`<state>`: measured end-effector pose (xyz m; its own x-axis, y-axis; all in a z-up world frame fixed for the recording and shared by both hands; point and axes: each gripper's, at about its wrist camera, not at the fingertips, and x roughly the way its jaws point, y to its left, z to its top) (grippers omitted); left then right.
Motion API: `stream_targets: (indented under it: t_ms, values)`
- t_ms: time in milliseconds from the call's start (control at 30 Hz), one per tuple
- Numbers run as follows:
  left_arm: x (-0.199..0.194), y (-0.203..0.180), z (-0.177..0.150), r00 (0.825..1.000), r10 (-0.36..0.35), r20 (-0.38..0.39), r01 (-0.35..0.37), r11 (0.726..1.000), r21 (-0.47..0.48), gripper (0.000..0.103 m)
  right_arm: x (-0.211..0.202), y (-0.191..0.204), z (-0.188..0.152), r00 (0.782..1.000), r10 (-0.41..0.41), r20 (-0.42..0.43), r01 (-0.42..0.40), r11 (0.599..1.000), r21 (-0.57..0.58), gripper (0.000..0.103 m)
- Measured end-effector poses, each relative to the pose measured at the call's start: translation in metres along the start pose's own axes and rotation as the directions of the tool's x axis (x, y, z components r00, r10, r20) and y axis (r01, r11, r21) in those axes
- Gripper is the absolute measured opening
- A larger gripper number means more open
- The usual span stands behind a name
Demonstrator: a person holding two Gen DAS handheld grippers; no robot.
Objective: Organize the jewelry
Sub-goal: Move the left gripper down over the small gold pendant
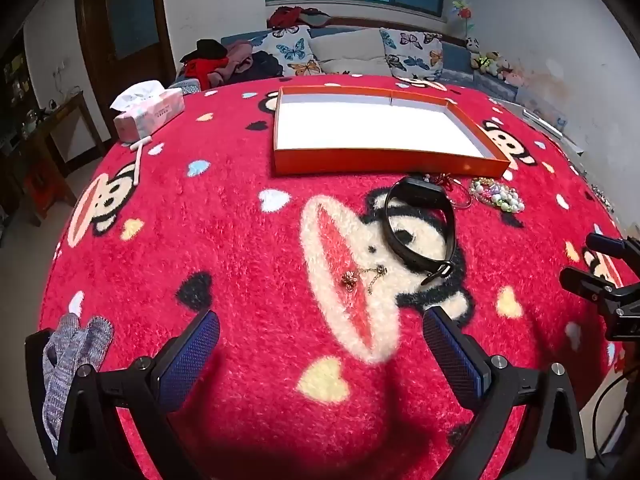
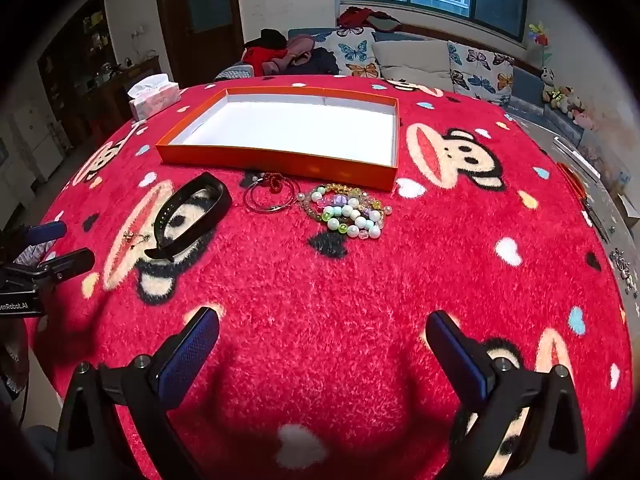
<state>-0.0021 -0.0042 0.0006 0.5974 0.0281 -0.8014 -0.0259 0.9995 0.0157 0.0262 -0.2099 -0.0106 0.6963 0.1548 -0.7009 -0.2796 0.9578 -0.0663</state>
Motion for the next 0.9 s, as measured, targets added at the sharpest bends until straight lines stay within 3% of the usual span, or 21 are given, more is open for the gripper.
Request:
stream_targets:
  t_ms: [900]
  values:
    - [0.02,0.012,0.003,0.996,-0.031,-0.078,0.03,1.0,-0.008,0.103,0.003,0.007,-0.001,0.999,0.031,-0.017,-0.031,1.0,-0.003,0.103]
